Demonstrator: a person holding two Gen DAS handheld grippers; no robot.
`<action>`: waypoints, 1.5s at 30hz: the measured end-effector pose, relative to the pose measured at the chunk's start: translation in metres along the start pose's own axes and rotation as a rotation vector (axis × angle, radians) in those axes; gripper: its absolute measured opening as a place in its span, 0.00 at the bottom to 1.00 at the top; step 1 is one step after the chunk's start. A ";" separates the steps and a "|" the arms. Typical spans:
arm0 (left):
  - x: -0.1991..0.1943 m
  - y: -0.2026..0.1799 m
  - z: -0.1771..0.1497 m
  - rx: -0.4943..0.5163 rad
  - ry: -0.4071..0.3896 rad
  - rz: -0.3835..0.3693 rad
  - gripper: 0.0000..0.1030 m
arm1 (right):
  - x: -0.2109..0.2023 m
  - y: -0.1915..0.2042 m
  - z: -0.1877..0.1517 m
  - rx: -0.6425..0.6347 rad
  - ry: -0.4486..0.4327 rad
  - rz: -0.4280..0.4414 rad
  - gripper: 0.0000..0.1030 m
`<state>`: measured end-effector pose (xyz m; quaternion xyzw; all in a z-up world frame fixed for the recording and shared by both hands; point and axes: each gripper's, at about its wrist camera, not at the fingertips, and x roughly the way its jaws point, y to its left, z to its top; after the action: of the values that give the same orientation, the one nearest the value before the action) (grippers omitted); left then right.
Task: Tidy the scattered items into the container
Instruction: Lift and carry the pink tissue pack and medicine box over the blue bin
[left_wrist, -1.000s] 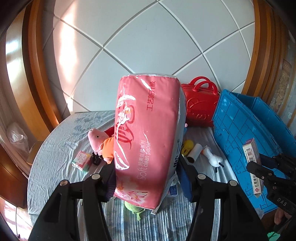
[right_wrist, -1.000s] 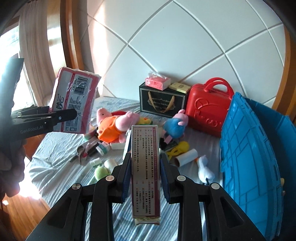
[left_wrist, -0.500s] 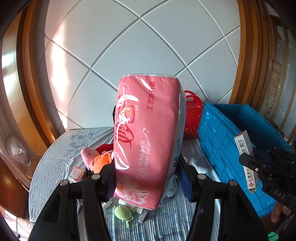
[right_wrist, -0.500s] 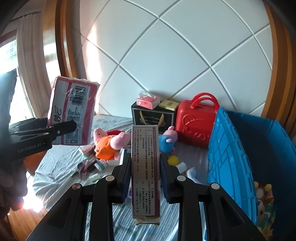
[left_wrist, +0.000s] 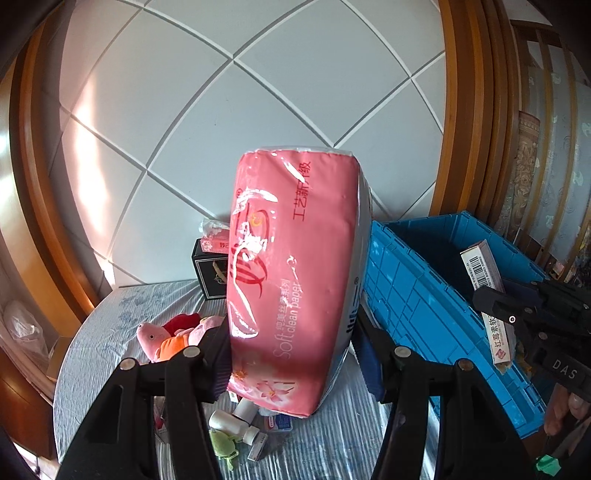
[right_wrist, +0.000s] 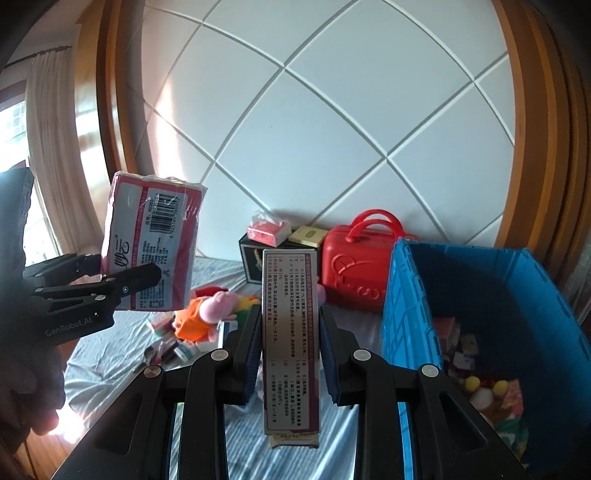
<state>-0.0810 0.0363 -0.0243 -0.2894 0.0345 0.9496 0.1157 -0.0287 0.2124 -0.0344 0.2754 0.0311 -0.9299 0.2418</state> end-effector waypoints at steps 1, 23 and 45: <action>0.001 -0.006 0.002 0.004 -0.003 -0.004 0.54 | -0.003 -0.005 0.001 0.003 -0.005 -0.005 0.27; 0.031 -0.135 0.045 0.112 -0.034 -0.127 0.54 | -0.039 -0.126 0.005 0.100 -0.057 -0.107 0.27; 0.100 -0.247 0.072 0.224 0.023 -0.203 0.54 | -0.052 -0.228 -0.010 0.210 -0.047 -0.231 0.27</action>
<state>-0.1418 0.3053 -0.0203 -0.2876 0.1119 0.9198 0.2424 -0.0919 0.4378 -0.0329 0.2719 -0.0403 -0.9559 0.1037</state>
